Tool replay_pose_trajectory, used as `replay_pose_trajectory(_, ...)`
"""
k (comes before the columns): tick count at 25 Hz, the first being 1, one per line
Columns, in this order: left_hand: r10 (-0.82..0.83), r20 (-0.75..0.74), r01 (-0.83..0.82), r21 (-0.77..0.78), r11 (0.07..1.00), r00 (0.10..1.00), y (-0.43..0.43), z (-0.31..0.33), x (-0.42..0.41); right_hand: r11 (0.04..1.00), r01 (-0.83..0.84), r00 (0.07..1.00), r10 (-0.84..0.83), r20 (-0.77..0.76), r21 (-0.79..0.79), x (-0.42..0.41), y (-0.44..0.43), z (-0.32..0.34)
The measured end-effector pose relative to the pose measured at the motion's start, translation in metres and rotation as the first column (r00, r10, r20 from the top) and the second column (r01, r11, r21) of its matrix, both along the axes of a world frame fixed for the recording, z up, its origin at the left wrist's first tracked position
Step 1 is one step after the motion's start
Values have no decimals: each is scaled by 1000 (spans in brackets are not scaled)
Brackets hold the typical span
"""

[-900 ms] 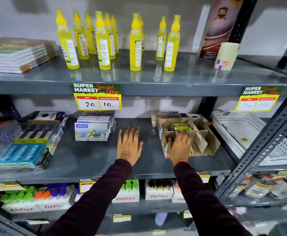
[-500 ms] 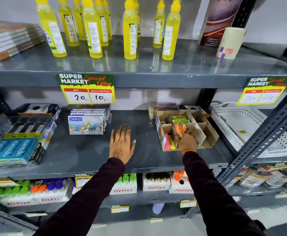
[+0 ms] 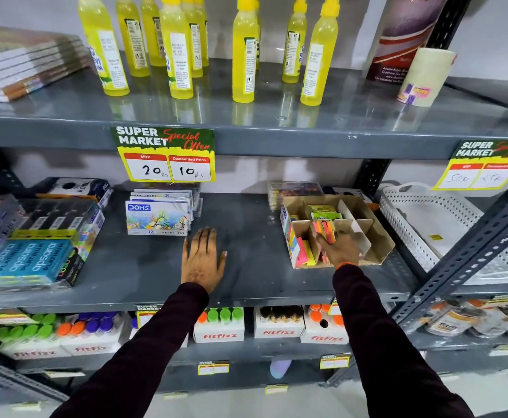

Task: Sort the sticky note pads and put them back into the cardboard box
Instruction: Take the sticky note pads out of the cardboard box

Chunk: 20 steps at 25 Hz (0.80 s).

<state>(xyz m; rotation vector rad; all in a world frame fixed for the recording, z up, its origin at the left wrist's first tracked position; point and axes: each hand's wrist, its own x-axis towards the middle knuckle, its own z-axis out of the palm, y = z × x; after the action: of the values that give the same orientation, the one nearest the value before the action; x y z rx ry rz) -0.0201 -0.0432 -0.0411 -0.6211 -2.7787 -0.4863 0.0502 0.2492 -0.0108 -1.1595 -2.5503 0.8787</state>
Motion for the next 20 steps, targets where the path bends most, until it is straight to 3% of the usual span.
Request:
replay_pose_trajectory(4, 1, -14, -1, 1, 1000, 1000, 3, 3, -2, 999, 19, 995, -23, -94, -44, 5, 8, 2)
replay_pose_trajectory(10, -4, 7, 4, 5, 1000, 1000, 1, -1, -3, 992, -5, 997, -4, 74, 128, 18, 3, 2)
replay_pose_trajectory(13, 10, 6, -10, -10, 1000, 1000, -22, -13, -6, 934, 123, 986, -78, -146, 336, 22, -19, 20)
replay_pose_trajectory(16, 43, 95, -38, -58, 998, 995, -46, -29, -4, 886, 20, 978, 78, -192, 463, 15, -59, 39)
replay_pose_trajectory(20, -3, 180, 26, -125, 992, 984, -63, -45, 3, 708, -264, 931, 365, -19, 654, 11, -125, 14)
